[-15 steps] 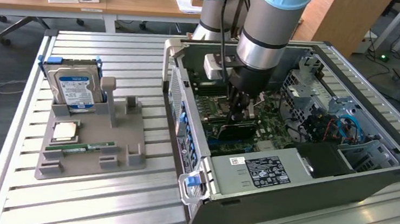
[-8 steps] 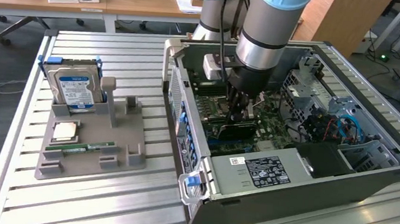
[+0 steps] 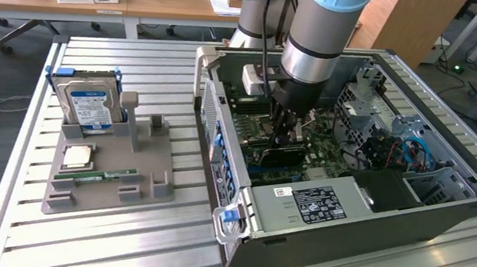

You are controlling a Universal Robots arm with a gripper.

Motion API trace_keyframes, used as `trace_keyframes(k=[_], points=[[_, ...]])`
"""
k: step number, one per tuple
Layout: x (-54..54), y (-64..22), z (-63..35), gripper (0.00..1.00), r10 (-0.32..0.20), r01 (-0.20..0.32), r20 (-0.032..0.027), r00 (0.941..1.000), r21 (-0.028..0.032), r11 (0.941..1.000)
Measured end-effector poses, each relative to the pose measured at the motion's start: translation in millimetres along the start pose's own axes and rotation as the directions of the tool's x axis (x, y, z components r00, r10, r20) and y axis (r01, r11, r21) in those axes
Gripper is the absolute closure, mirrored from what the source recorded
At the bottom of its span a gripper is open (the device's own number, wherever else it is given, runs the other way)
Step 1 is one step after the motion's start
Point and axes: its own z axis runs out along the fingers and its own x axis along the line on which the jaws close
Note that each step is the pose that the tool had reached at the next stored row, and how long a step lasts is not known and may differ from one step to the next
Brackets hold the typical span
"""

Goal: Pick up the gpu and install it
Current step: 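Press down on the gpu until it lock into place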

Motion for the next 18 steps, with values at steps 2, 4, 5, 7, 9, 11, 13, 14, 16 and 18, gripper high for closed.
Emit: trace_keyframes(k=[2, 4, 5, 7, 9, 11, 13, 14, 16, 18], points=[[0.1, 0.1, 0.4, 0.89, 0.0, 0.0, -0.0005, 1.0, -0.0001, 1.0], [0.0, 0.1, 0.5, 0.89, 0.0, 0.0, -0.0002, 1.0, -0.0002, 1.0], [0.0, 0.1, 0.6, 0.89, 0.0, 0.0, 0.0, 1.0, 0.0, 1.0], [0.0, 0.1, 0.6, 0.89, 0.0, 0.0, 0.0001, 1.0, 0.0, 1.0], [0.0, 0.1, 0.6, 0.89, 0.0, 0.0, 0.0002, 1.0, 0.0001, 1.0], [-0.1, 0.1, -0.4, 0.89, 0.0, 0.0, 0.0014, 1.0, 0.0004, 1.0], [-0.3, 0.0, -3.3, 0.89, 0.0, 0.0, 0.0024, 1.0, 0.0012, 1.0], [-0.3, 0.0, -6.0, 0.89, 0.0, 0.0, 0.0005, 1.0, 0.0003, 1.0], [-0.3, -0.1, -9.4, 0.89, 0.0, 0.0, 0.0005, 1.0, 0.0003, 1.0], [-0.4, -0.1, -12.4, 0.89, 0.0, 0.0, 0.0002, 1.0, 0.0001, 1.0]])
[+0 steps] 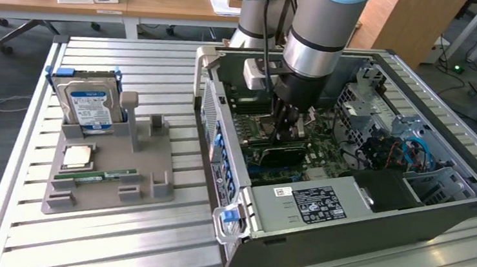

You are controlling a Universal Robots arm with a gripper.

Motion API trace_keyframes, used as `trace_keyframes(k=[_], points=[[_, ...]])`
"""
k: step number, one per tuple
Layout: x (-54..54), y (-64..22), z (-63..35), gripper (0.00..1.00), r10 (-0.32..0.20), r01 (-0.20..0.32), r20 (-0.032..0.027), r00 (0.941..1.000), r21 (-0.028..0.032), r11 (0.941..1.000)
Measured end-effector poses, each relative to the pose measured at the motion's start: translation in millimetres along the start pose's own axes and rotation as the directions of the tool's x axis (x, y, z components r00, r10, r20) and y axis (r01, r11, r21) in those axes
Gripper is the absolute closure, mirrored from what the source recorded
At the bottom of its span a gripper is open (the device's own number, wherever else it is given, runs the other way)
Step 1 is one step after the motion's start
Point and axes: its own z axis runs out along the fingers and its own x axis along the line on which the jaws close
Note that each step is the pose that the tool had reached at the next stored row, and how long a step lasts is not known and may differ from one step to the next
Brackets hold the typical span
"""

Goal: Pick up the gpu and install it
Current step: 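Press down on the gpu until it lock into place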

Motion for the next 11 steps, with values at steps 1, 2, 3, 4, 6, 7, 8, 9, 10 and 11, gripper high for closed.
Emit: trace_keyframes(k=[1, 2, 3, 4, 6, 7, 8, 9, 10, 11], points=[[0.0, 0.0, -1.3, 0.89, 0.0, 0.0, 0.0, 1.0, 0.0, 1.0], [-0.1, 0.0, -3.0, 0.89, 0.0, 0.0, 0.0, 1.0, 0.0, 1.0], [-0.1, -0.1, -4.8, 0.89, 0.0, 0.0, 0.0, 1.0, 0.0, 1.0], [-0.2, -0.1, -7.0, 0.89, 0.0, 0.0, 0.0, 1.0, 0.0001, 1.0], [-0.4, -0.3, -12.1, 0.89, 0.0, 0.0, 0.0, 1.0, 0.0, 1.0], [-0.5, -0.4, -15.3, 0.89, 0.0, 0.0, 0.0, 1.0, 0.0, 1.0], [-0.6, -0.4, -18.2, 0.89, 0.0, 0.0, -0.0001, 1.0, 0.0, 1.0], [-0.7, -0.6, -21.2, 0.89, 0.0, 0.0, -0.0001, 1.0, 0.0, 1.0], [-0.8, -0.7, -23.9, 0.89, 0.0, 0.0, -0.0002, 1.0, -0.0001, 1.0], [-0.9, -0.9, -26.5, 0.89, 0.0, 0.0, -0.0005, 1.0, 0.0, 1.0]])
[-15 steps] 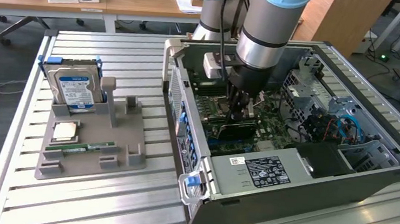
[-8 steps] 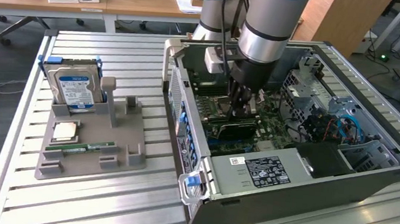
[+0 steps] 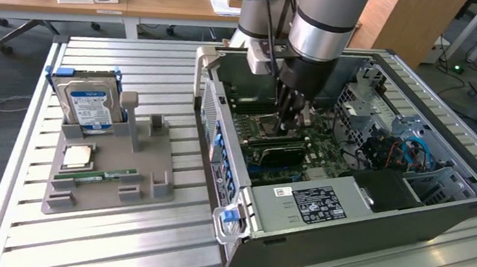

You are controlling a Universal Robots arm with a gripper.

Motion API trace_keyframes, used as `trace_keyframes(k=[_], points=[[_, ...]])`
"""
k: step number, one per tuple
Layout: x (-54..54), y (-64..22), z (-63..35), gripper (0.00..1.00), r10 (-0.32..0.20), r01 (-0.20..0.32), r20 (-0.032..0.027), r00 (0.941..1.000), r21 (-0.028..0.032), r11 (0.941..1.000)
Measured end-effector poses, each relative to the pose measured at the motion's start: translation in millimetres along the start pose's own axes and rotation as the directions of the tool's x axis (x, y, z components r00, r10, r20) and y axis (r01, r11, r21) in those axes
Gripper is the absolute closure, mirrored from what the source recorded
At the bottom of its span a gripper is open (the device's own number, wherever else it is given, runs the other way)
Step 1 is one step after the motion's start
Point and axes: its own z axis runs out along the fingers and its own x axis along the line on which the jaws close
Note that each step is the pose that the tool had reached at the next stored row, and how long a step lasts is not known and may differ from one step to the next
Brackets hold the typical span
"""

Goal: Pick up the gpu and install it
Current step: 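Press down on the gpu until it lock into place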

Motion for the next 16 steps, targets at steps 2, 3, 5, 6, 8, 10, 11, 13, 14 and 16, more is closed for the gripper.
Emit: trace_keyframes(k=[2, 3, 5, 6, 8, 10, 11, 13, 14, 16], points=[[-0.1, -0.2, -4.5, 0.89, 0.0, 0.0, -0.0004, 1.0, 0.0, 1.0], [-0.2, -0.3, -5.8, 0.89, 0.0, 0.0, -0.0005, 1.0, 0.0, 1.0], [-0.2, -0.3, -5.9, 0.89, 0.0, 0.0, -0.0002, 1.0, 0.0002, 1.0], [-0.2, -0.3, -5.9, 0.89, 0.0, 0.0, -0.0003, 1.0, 0.0001, 1.0], [-0.2, -0.3, -6.0, 0.89, 0.0, 0.0, -0.0004, 1.0, 0.0001, 1.0], [-0.2, -1.3, -6.2, 0.89, 0.0, 0.0, -0.0007, 1.0, -0.0001, 1.0], [-0.2, -2.1, -6.1, 0.89, 0.0, 0.0, -0.0007, 1.0, -0.0001, 1.0], [-0.2, -3.5, -6.4, 0.89, 0.0, 0.0, -0.0006, 1.0, -0.0001, 1.0], [-0.3, -3.8, -7.4, 0.89, 0.0, 0.0, -0.0006, 1.0, -0.0001, 1.0], [-0.4, -4.4, -10.4, 0.89, 0.0, 0.0, -0.0005, 1.0, -0.0001, 1.0]])
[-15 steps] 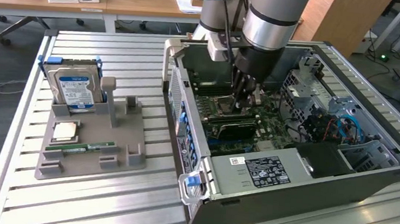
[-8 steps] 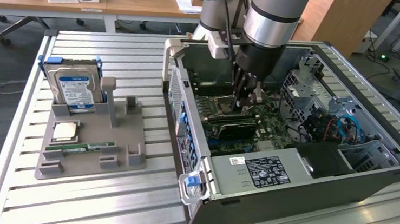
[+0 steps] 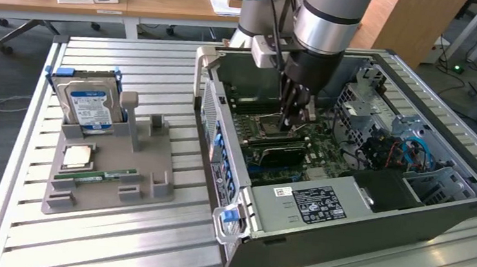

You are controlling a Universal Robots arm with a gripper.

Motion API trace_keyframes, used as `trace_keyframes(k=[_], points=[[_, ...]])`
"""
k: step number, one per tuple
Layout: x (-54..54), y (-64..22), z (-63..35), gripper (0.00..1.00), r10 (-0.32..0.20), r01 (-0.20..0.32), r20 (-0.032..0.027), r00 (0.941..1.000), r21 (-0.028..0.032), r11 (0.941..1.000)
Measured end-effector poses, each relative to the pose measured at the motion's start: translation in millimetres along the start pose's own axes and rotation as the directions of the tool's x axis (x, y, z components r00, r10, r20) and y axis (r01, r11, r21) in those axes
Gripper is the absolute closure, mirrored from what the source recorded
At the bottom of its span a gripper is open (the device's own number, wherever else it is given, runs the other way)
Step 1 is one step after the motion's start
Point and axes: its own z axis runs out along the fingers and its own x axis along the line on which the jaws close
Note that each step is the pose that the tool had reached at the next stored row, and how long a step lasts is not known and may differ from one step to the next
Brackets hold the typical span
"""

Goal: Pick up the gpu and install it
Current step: 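Press down on the gpu until it lock into place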

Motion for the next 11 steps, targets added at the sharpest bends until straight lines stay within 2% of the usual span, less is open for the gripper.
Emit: trace_keyframes(k=[5, 11], points=[[-0.3, -0.7, -7.8, 0.89, 0.0, 0.0, 0.0001, 1.0, 0.0, 1.0], [-0.3, -0.8, -8.1, 0.89, 0.0, 0.0, 0.0001, 1.0, 0.0, 1.0]])
